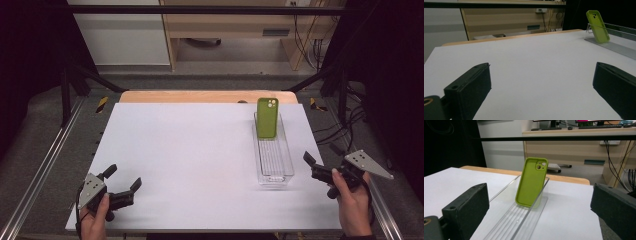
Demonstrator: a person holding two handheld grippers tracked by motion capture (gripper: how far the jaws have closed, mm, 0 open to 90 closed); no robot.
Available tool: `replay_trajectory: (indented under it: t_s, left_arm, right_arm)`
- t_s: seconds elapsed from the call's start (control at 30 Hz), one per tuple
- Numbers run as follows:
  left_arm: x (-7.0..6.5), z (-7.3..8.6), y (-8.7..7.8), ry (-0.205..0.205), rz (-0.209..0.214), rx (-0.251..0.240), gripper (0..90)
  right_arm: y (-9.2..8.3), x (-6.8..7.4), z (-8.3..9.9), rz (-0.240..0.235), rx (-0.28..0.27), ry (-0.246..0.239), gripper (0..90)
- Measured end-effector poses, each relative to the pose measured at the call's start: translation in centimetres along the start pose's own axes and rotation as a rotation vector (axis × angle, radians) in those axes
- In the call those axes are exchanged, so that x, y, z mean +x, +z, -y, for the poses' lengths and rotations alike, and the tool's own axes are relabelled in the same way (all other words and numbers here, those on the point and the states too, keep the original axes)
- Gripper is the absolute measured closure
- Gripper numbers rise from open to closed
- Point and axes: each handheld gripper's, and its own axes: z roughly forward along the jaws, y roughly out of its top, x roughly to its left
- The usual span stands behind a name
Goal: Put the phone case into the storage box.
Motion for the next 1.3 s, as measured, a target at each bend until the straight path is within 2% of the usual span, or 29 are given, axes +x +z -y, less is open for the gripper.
replay_trajectory:
  t_s: [0.47,0.63,1.3]
  left_arm:
    - [0.0,0.0,0.0,0.008,0.006,-0.003,1.3]
    - [0.0,0.0,0.0,0.011,0.004,-0.003,1.3]
    - [0.0,-0.1,-0.1,0.005,0.001,-0.021,1.3]
  right_arm:
    - [-0.2,1.2,2.5,-0.018,0.030,-0.003,2.4]
    - [-0.3,1.7,3.1,-0.022,0.035,-0.035,2.5]
    - [-0.1,3.7,5.3,-0.071,0.050,-0.057,2.5]
